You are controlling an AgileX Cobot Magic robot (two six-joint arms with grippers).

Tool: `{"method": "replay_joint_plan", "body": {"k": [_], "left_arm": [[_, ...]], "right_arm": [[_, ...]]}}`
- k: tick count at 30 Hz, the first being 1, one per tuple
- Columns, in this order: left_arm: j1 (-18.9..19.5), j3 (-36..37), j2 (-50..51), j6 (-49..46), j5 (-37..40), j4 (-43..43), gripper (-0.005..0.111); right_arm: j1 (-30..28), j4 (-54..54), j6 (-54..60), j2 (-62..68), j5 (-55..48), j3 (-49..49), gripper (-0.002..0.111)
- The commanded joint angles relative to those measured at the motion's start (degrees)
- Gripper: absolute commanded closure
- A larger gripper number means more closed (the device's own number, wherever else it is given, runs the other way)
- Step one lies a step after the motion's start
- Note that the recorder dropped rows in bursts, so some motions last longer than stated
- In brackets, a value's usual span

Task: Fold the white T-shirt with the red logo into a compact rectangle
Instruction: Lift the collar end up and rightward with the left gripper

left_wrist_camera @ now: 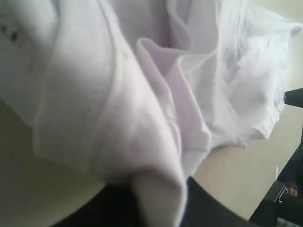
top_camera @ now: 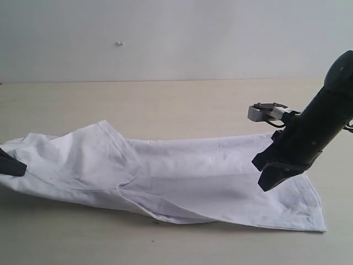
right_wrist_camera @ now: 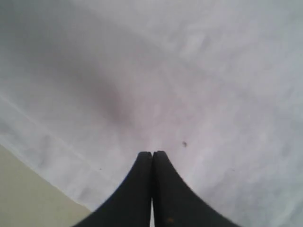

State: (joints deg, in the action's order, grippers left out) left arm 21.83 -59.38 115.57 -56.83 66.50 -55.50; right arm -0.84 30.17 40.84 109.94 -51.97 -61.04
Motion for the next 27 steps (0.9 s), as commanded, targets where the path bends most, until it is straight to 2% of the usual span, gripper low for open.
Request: {"method": "replay_joint_plan", "body": {"k": [1,2,5,10,18,22,27], "left_arm": [[1.03,2.53,-6.83,0.29,0.89,-2.14,0.107],[1.03,2.53,-9.35,0.29,3.09,-3.02,0.107],[0.89,2.53,-14.66,0.18,3.46,-6.09,0.107],[-3.89,2.13,-19.8,0.18,3.46,-12.41,0.107],[-16.49,-1.71,-20.91,0.54,3.3,-16.96,0.107],[-24.07,-2.64,-20.91,0.54,-1.02,-18.23,0.107],[-33.41,-2.77,-20.91,0.54,-10.1,-18.23,0.107]], "right_arm": [[0.12,0.76,-0.57,-0.64,1.31,0.12,0.108],[0.12,1.33,-0.57,-0.64,1.32,0.12,0.108],[0.12,1.34,-1.16,-2.16,1.69,0.12,0.108],[0.12,1.01,-2.69,-7.52,4.2,0.12,0.108],[0.12,-4.55,-9.17,-13.54,6.71,0.12,0.108],[0.12,-6.11,-11.68,-14.99,7.47,0.12,0.108],[0.12,-9.14,-15.54,-16.58,8.41,0.12,0.108]]}}
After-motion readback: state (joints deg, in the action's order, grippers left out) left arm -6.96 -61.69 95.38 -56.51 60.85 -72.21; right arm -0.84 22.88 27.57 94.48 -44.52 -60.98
